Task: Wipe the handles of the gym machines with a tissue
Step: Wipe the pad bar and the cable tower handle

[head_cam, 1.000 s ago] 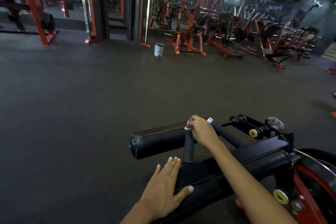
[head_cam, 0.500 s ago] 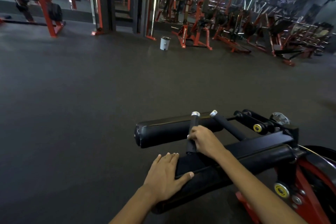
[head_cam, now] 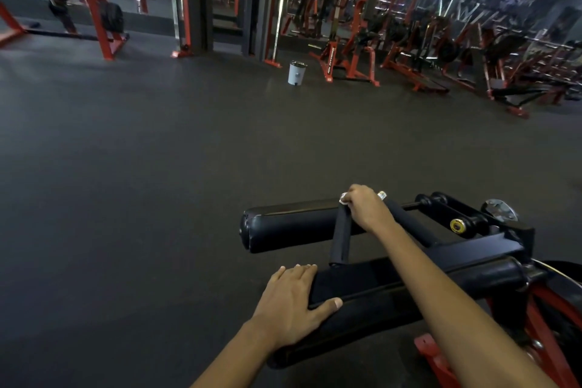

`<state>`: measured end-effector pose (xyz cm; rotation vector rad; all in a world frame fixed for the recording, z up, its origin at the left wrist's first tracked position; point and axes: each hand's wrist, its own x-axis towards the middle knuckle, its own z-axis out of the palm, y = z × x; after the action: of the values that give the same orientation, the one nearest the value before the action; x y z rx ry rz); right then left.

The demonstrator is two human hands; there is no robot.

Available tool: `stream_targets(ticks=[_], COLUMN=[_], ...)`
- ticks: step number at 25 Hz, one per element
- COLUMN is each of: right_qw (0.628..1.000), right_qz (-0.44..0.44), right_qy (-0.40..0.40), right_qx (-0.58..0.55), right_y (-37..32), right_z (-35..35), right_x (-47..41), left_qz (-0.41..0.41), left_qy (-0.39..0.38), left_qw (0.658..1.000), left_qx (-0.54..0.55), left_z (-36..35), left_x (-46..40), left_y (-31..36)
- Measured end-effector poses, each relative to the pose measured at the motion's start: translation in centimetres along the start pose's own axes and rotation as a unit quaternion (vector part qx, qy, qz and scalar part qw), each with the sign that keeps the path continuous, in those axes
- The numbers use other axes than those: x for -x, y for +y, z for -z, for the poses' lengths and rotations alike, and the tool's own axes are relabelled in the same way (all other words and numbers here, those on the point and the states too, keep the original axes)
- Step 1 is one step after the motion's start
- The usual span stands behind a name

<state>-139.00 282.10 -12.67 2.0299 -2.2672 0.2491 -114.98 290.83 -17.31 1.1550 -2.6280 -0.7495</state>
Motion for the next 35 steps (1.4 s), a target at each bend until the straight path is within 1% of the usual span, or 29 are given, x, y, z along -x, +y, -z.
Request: stream_targets(ticks=[2,3,6,8,9,11,13,14,15,16,17,18,19,20,22,23,25,28,30,31,33,34,35], right_qw=[1.0,1.0,0.997,0.993,0.99,0.981,0.973,0.973,0.979,0.987,0.993,0.997,0.996,0.986,0.949,0.934,0.914,0.891,0.882,0.884,0.905,0.915,0.926], right_qz=[-0.018,-0.01,0.069,0.107,0.123,0.15,0.148,0.139,0.124,0.109,0.093,0.075,0.069,0.088,0.138,0.153,0.178,0.23,0.246,0.24,0.201,0.175,0.159], right_qy=[0.003,0.008,-0.02,-0.033,-0.048,-0.103,-0.159,-0.162,-0.137,-0.09,-0.045,-0.022,-0.026,-0.055,-0.123,-0.147,-0.182,-0.231,-0.271,-0.292,-0.327,-0.336,-0.319], right_qx=[-0.005,-0.01,-0.007,-0.036,-0.051,-0.067,-0.08,-0.087,-0.09,-0.081,-0.056,-0.011,0.052,0.13,0.256,0.288,0.317,0.317,0.298,0.276,0.183,0.139,0.123], right_y=[-0.2,-0.5,-1.4,-2.1,-2.4,-2.6,-2.2,-2.1,-1.7,-1.4,-1.3,-1.4,-1.8,-2.3,-3.3,-3.8,-4.5,-5.9,-6.9,-7.3,-7.5,-7.4,-7.2], right_z=[-1.1,-1.2,-0.9,-0.5,-0.3,0.1,0.8,1.2,1.2,1.3,1.5,1.5,1.3,0.9,0.1,-0.4,-1.0,-1.7,-1.7,-1.5,-0.5,0.1,0.6], right_x=[0.7,1.5,4.9,7.6,8.8,10.1,9.3,8.2,6.7,5.0,3.4,2.0,1.1,0.2,-0.6,-0.8,-0.9,0.7,2.5,3.2,3.5,3.2,2.6], left_qz=[-0.002,-0.003,-0.01,-0.011,-0.011,-0.012,-0.013,-0.013,-0.013,-0.011,-0.01,-0.008,-0.007,-0.006,-0.002,-0.001,-0.001,-0.001,-0.001,-0.002,-0.004,-0.004,-0.003], left_qy=[0.006,0.008,0.011,0.011,0.011,0.011,0.014,0.017,0.021,0.023,0.023,0.025,0.026,0.026,0.022,0.021,0.021,0.021,0.02,0.019,0.017,0.016,0.016], left_qw=[1.0,1.0,1.0,1.0,1.0,1.0,1.0,1.0,1.0,1.0,1.0,1.0,1.0,1.0,1.0,1.0,1.0,1.0,1.0,1.0,1.0,1.0,1.0], left_qx=[0.002,0.001,-0.005,-0.01,-0.013,-0.01,-0.001,-0.001,-0.005,-0.01,-0.012,-0.012,-0.013,-0.013,-0.012,-0.01,-0.007,-0.008,-0.009,-0.008,-0.005,-0.007,-0.009], left_z=[-0.1,-0.1,-0.2,-0.3,-0.3,-0.2,-0.1,-0.1,-0.1,-0.2,-0.3,-0.3,-0.3,-0.3,-0.2,-0.2,-0.3,-0.5,-0.5,-0.4,-0.3,-0.2,-0.2], left_x=[0.0,-0.1,-0.1,-0.2,-0.2,-0.1,0.0,0.0,-0.1,-0.1,-0.2,-0.2,-0.2,-0.2,-0.1,-0.2,-0.2,-0.2,-0.2,-0.2,-0.1,-0.1,-0.1], left_y=[-0.1,-0.2,-0.3,-0.3,-0.3,-0.2,-0.1,-0.1,-0.1,-0.1,-0.1,-0.1,-0.1,-0.1,-0.1,-0.1,-0.2,-0.3,-0.3,-0.2,-0.1,0.0,0.0])
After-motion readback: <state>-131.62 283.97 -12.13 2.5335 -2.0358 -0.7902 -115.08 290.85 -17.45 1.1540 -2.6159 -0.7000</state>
